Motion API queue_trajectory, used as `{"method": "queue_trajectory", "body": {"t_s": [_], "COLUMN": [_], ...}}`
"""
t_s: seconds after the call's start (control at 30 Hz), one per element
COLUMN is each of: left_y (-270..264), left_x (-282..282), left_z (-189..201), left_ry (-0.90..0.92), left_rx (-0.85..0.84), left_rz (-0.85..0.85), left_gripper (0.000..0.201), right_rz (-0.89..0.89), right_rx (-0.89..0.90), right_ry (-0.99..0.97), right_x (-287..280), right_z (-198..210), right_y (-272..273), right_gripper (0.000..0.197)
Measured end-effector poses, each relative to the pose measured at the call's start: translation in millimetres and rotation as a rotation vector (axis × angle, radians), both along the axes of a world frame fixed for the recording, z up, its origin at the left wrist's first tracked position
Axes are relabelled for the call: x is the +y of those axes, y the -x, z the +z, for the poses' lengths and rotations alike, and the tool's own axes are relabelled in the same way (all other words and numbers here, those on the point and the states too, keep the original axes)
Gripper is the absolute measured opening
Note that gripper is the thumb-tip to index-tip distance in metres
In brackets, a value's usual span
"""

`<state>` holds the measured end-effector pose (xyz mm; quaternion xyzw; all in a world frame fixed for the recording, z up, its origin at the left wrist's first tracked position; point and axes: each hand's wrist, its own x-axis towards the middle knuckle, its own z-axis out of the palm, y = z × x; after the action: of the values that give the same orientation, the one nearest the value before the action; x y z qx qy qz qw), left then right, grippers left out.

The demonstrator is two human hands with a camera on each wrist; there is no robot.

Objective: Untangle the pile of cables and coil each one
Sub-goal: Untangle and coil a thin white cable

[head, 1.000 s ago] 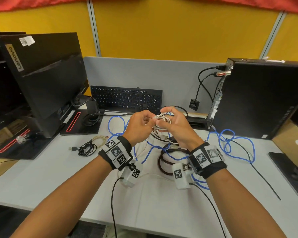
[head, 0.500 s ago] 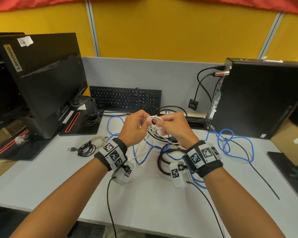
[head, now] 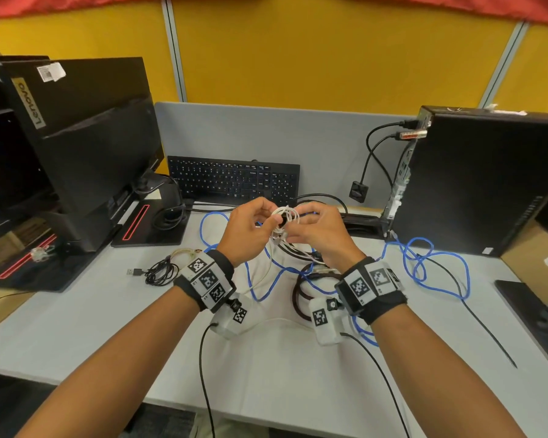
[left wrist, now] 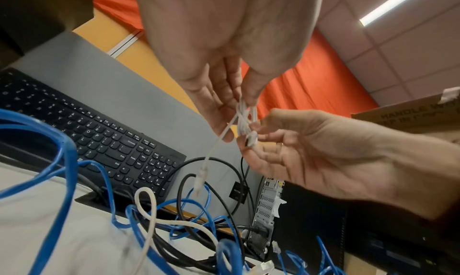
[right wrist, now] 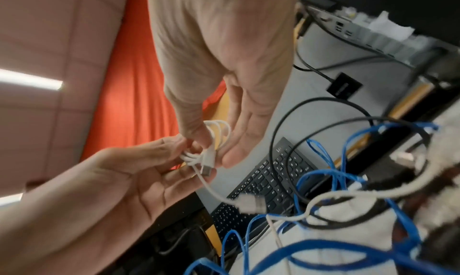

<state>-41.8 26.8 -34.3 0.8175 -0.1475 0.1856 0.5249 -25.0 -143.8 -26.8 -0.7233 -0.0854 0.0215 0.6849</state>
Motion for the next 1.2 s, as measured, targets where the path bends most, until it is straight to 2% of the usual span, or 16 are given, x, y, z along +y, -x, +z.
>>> {"method": "queue_trajectory", "body": {"t_s": [0.1, 0.2, 0.37, 0.47, 0.53, 0.63, 0.7, 0.73, 0.9, 1.1, 1.2], "left_y": [0.7, 1.2, 2.0, 3.9, 3.7, 7.8, 13.3, 17.6, 34.0, 35.4, 30.6], "left_x": [0.3, 5.7, 32.2, 57.4, 79.6, 117.9, 137.5, 145.6, 162.0, 163.3, 162.9], "left_z": [-3.6, -3.5, -3.8, -6.3, -7.1, -9.9, -12.2, -14.8, -27.3, -35.4, -26.1], "left_ry": [0.076, 0.199, 0.234, 0.176, 0.143, 0.016, -0.082, -0.121, -0.289, -0.524, -0.7], "left_rx": [0.068, 0.188, 0.275, 0.272, 0.306, 0.456, 0.578, 0.629, 0.801, 0.87, 0.77], "left_rz": [0.066, 0.097, 0.137, 0.257, 0.333, 0.443, 0.467, 0.479, 0.497, 0.534, 0.608], "left_gripper": [0.007, 0.008, 0.013, 0.009, 0.007, 0.015, 0.01, 0.007, 0.016, 0.02, 0.023], "right_rz": [-0.009, 0.102, 0.192, 0.204, 0.212, 0.242, 0.286, 0.313, 0.396, 0.393, 0.371], "right_rx": [-0.165, -0.273, -0.298, -0.275, -0.269, -0.298, -0.32, -0.317, -0.305, -0.251, -0.253], "right_ry": [0.303, 0.422, 0.46, 0.489, 0.483, 0.487, 0.526, 0.545, 0.636, 0.66, 0.654], "right_x": [4.7, 7.2, 10.7, 17.1, 21.2, 30.5, 37.0, 41.2, 54.8, 52.8, 45.5], "right_z": [0.8, -0.1, -4.8, -5.2, -4.8, -4.8, -4.8, -5.7, -13.3, -23.3, -22.9], "right_y": [-4.2, -5.2, -4.7, -2.6, -1.1, 4.0, 7.9, 10.4, 15.9, 12.3, 9.4], "right_gripper": [0.039, 0.047, 0.051, 0.052, 0.045, 0.034, 0.029, 0.028, 0.027, 0.023, 0.02]}}
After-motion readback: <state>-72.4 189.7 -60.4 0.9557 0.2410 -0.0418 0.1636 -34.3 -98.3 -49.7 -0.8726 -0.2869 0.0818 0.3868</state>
